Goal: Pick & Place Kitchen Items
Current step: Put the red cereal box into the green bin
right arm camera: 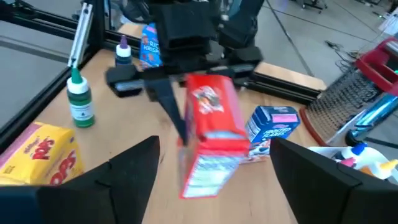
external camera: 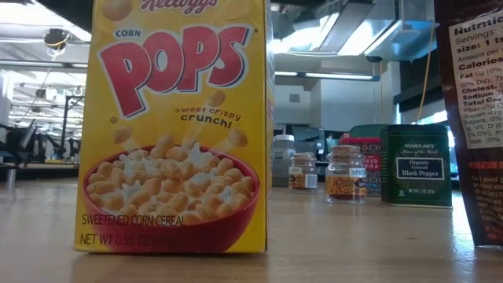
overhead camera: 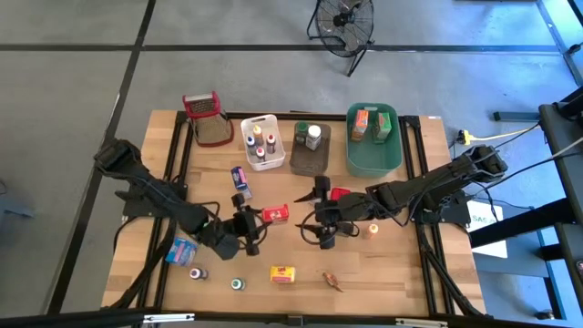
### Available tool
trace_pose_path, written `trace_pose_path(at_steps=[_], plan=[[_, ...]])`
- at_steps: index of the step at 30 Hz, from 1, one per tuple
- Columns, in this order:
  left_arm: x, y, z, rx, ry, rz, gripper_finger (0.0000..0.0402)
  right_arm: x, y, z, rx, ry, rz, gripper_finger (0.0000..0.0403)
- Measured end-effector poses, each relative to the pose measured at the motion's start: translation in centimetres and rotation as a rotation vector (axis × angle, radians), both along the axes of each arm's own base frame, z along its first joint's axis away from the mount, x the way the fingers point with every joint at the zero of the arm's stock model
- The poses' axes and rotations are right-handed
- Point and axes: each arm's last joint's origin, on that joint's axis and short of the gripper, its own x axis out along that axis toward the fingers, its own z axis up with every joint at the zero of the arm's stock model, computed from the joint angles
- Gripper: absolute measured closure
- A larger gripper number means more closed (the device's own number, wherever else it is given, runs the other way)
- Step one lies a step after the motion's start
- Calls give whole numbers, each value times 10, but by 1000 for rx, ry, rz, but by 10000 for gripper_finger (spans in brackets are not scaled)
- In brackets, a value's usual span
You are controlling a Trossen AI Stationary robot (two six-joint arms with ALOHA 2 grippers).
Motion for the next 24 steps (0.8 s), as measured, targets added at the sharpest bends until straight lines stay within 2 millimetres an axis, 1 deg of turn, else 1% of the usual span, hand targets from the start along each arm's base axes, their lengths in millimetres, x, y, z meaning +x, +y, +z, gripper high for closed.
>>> trace_pose_path(at_steps=[7,9,12,19,24], plan=[[17,16,9,64,-3,-79,246,2,-6,0,-2,0,-20,94],[21,18,11,69,-3,-122,247,3,-8,0,-22,-3,-39,94],[25,24,12,87,0,-132,246,4,-13,0,-31,0,-44,94],[31,36,12,95,18,-168,246,6,-22,-1,2,20,-17,94],[34,42,14,114,17,-167,246,7,-27,-3,69,51,59,94]])
